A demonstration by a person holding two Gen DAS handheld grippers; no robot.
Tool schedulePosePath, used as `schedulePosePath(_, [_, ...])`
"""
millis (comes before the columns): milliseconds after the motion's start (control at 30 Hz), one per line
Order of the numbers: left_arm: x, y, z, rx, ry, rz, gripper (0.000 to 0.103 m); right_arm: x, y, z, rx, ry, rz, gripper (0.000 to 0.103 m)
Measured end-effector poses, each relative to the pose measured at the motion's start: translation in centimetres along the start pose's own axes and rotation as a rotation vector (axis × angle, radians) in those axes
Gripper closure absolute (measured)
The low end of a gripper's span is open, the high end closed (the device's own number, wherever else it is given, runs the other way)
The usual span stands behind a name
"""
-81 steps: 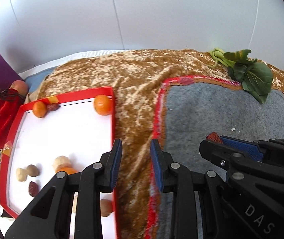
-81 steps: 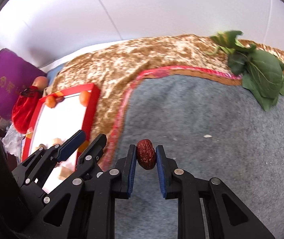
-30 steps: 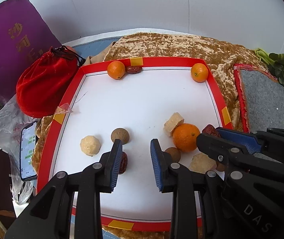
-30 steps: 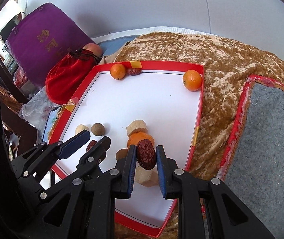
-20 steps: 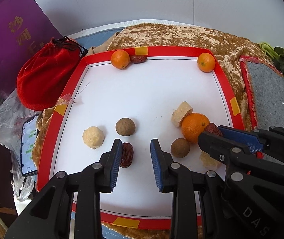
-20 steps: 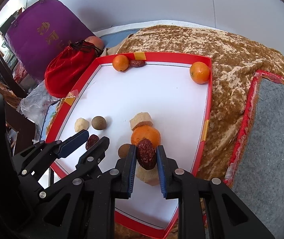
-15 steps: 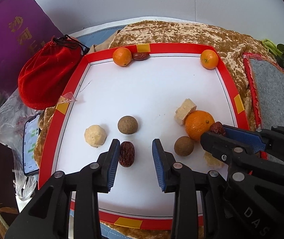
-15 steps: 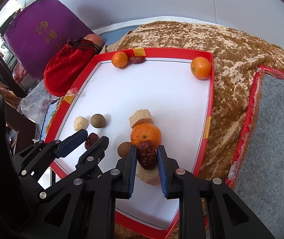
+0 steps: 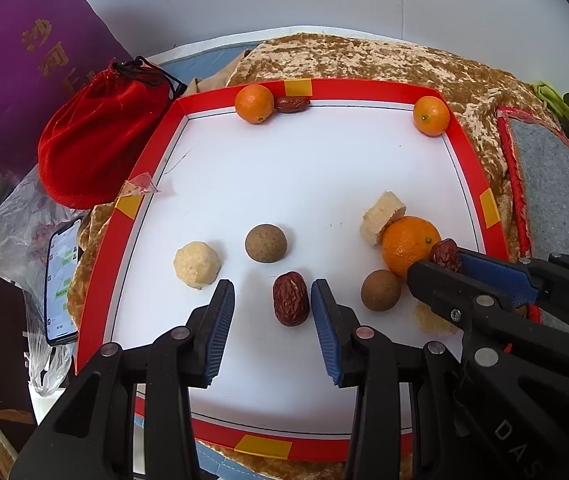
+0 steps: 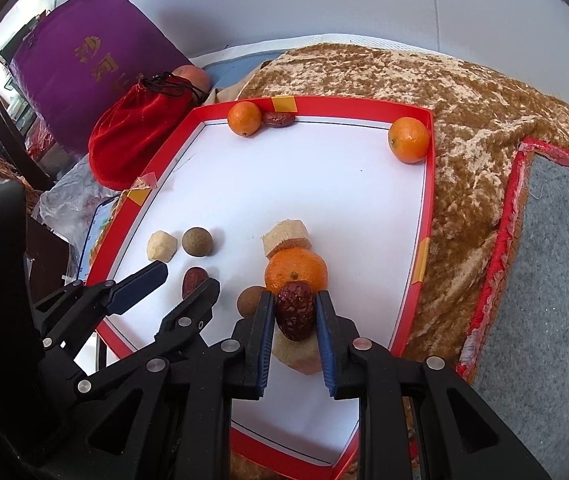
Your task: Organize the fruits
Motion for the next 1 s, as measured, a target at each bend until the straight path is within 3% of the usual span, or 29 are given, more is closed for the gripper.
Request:
schedulePosePath(100, [0.0, 0.1, 0.0, 0.006, 0.001, -0.006, 0.056, -0.2, 0.0, -0.1, -0.002, -0.004, -0.001, 0.081])
schedulePosePath(267, [0.0, 0.3, 0.0, 0.014, 0.001, -0.015, 0.054, -0.3, -0.1, -0.3, -0.003, -0.01, -0.011, 0.08])
schedulePosePath(1000, [-0.6, 1.3, 0.0, 0.049, 0.027, -0.05, 0.034, -0.6, -0.5, -1.7, -0.017, -0.081, -0.026, 0.057])
Point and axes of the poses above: each gripper's, at about its wrist camera, not at the fingertips, and x roughly against the way its jaws point, y to its left, z to its underside, the point moved 5 cm from there along -x, roughly the way its jaws point, and after that the axes turned 13 degrees about -x, right-handed, at the moved point
